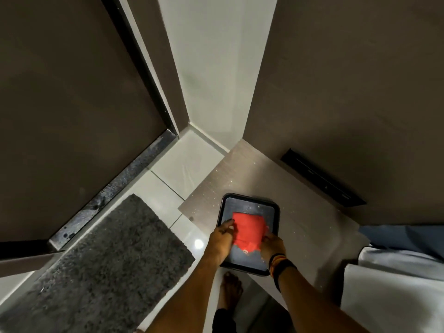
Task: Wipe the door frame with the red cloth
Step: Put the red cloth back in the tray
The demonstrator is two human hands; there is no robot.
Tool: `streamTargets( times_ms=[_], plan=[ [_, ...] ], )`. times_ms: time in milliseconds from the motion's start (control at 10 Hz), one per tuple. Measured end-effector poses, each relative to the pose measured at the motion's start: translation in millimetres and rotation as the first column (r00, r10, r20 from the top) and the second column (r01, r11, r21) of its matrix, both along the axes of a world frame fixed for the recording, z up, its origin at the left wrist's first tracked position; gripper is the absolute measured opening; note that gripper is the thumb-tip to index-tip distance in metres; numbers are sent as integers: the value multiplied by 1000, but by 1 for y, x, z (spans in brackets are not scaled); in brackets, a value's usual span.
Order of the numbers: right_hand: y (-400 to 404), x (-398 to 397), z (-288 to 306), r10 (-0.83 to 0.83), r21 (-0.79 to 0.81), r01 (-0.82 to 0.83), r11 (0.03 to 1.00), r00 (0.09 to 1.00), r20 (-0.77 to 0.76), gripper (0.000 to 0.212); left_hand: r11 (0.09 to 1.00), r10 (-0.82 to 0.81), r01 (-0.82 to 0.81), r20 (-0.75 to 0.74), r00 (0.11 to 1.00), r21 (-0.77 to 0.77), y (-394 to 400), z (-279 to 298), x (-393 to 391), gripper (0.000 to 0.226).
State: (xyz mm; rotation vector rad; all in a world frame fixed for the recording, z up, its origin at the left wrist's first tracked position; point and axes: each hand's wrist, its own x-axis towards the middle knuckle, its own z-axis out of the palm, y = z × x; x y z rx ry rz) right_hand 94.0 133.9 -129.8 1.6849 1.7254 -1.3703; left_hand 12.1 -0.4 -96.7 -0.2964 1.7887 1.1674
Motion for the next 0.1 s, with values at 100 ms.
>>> streamTargets(
  times_ms=[100],
  plan=[
    [-16, -2, 16, 292, 249, -283, 926, 956, 3, 55, 959, -266, 206, -365, 892, -195, -9, 7, 8, 51]
  ],
)
